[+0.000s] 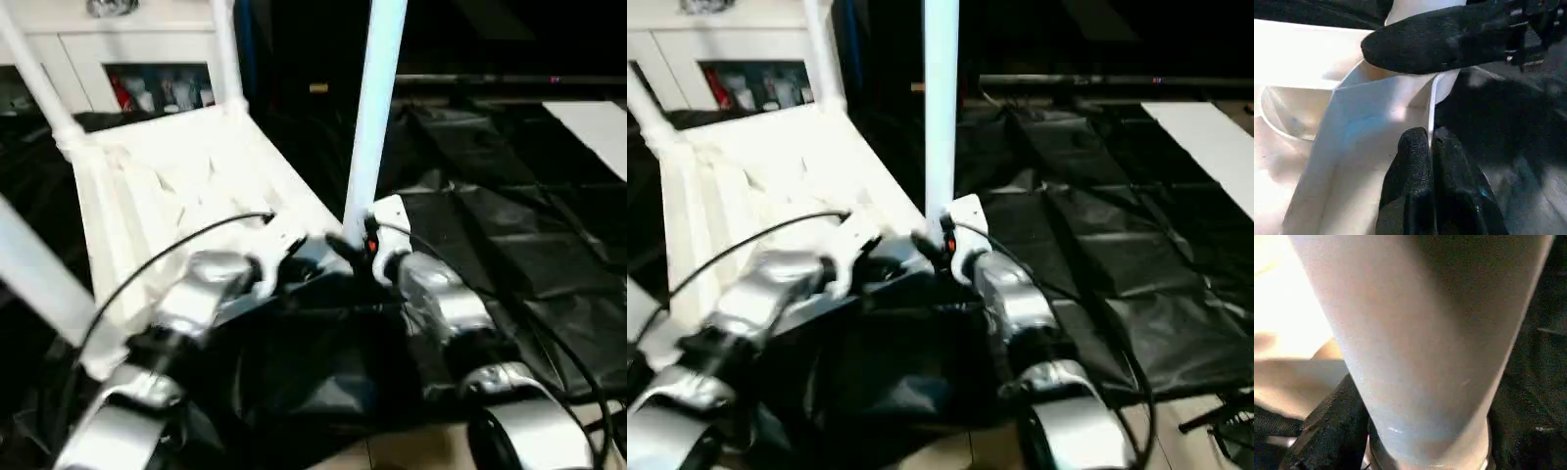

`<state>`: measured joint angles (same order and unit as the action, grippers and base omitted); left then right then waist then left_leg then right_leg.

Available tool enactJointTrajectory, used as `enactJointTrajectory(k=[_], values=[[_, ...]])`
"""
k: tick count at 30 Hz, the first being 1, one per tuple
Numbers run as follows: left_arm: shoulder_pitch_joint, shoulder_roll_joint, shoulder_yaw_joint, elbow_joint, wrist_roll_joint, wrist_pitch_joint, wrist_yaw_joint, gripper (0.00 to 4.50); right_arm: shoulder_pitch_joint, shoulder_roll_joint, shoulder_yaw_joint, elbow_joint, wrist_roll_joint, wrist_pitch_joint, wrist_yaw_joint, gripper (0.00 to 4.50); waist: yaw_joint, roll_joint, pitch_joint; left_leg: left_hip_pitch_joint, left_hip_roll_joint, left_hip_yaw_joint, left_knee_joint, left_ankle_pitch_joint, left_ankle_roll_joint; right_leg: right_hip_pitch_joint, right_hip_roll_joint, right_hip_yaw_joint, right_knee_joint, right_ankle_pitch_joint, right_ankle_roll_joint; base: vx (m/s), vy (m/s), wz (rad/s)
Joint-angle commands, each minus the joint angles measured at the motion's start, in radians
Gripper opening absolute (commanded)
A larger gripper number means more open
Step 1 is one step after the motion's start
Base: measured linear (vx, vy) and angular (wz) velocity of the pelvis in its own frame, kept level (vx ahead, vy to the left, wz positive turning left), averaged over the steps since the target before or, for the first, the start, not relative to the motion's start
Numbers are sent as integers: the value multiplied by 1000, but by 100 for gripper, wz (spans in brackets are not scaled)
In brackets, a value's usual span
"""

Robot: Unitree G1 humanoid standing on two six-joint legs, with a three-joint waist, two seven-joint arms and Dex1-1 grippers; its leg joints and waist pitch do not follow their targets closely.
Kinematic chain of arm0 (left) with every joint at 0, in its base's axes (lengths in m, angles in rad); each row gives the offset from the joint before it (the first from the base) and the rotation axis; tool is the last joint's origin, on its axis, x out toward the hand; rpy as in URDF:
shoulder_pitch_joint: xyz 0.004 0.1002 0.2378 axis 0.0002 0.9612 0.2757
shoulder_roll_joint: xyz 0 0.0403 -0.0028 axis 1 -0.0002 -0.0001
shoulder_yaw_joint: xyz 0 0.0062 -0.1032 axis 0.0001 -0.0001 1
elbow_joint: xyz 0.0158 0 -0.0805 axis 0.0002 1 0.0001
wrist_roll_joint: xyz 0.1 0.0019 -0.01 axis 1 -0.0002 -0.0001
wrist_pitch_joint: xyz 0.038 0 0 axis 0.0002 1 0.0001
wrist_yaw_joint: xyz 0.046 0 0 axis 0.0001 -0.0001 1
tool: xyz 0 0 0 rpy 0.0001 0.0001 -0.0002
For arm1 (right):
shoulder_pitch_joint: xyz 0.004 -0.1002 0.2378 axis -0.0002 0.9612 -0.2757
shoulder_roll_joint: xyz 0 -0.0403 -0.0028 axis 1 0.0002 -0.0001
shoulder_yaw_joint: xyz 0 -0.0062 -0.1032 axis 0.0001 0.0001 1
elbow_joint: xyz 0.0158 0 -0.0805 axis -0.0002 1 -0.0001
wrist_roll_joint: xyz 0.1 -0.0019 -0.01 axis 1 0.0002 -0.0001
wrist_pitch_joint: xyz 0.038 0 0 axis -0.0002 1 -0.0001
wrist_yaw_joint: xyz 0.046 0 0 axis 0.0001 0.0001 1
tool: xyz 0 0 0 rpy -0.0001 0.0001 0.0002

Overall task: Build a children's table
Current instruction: Rotate leg to tighten

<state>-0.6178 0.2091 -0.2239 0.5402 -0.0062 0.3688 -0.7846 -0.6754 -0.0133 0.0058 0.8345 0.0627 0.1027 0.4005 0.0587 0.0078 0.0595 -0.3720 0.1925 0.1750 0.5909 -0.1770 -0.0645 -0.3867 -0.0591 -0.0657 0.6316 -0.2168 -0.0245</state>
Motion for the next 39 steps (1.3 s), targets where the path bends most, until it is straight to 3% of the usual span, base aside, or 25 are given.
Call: enactJointTrajectory(k=[1, 2, 4, 6, 9, 14, 20, 22, 28, 29, 32, 39], values=[[-59, -55, 44, 6, -5, -62, 115, 0, 3, 92, 61, 28, -23, -14, 11, 275, 2, 1, -74, 9, 37, -12, -61, -98, 33, 50, -85, 55, -71, -3, -239, 0, 0, 0], [-61, -69, 47, 10, -10, -61, 120, 0, 2, 102, 73, 28, -33, -42, 25, 275, 3, 0, -73, 9, 38, -11, -60, -103, 38, 52, -87, 54, -70, 1, -242, 0, 0, 0], [-55, -75, 40, 4, -16, -64, 106, 0, 7, 106, 66, 17, -7, -47, 83, 331, 4, -2, -73, 9, 38, -11, -60, -106, 50, 53, -88, 55, -71, -2, -243, 0, 0, 0], [-39, -64, 31, -17, -28, -72, 64, 0, 10, 92, 58, 2, 20, -37, 138, 348, 3, -2, -72, 8, 38, -11, -60, -110, 57, 54, -87, 54, -72, -9, -243, 0, 0, 0], [-19, -44, 19, -39, -41, -87, 3, 0, 9, 62, 80, -6, 8, -52, 178, 387, 4, -3, -72, 8, 39, -12, -60, -107, 63, 54, -88, 54, -71, -13, -245, 0, 0, 0], [26, 12, -4, -98, -63, -93, -130, 0, 43, -29, 154, -70, -10, -72, 394, 387, 3, -7, -70, 7, 42, -11, -60, -115, 79, 55, -89, 53, -74, -24, -250, 0, 0, 0], [71, 88, -20, -163, -91, -108, -268, 0, 83, -134, 192, -156, 0, -60, 611, 387, 6, -6, -66, 9, 45, -10, -62, -145, 75, 49, -86, 54, -77, -81, -242, 0, 0, 0], [76, 109, -23, -168, -93, -113, -300, 0, 92, -164, 200, -175, 5, -58, 666, 387, 12, -5, -67, 14, 47, -8, -61, -147, 76, 44, -86, 55, -77, -87, -245, 0, 0, 0], [114, 176, -42, -233, -116, -96, -428, 0, 98, -212, 199, -211, 25, -35, 740, 387, 32, -5, -69, 13, 49, -9, -62, -131, 70, 44, -87, 54, -71, -77, -243, 0, 0, 0], [122, 189, -47, -247, -120, -89, -451, 0, 101, -218, 198, -220, 28, -30, 752, 356, 31, -5, -69, 9, 47, -10, -62, -119, 73, 46, -85, 53, -68, -58, -241, 0, 0, 0], [141, 220, -57, -273, -132, -78, -503, 0, 106, -226, 200, -234, 32, -24, 779, 352, 30, -4, -70, 12, 47, -8, -61, -114, 74, 43, -85, 53, -67, -41, -249, 0, 0, 0], [151, 230, -54, -274, -121, -86, -502, 0, 114, -228, 216, -243, 32, -18, 794, 288, 31, -5, -70, 10, 46, -9, -62, -118, 64, 45, -86, 53, -69, -60, -242, 0, 0, 0]])
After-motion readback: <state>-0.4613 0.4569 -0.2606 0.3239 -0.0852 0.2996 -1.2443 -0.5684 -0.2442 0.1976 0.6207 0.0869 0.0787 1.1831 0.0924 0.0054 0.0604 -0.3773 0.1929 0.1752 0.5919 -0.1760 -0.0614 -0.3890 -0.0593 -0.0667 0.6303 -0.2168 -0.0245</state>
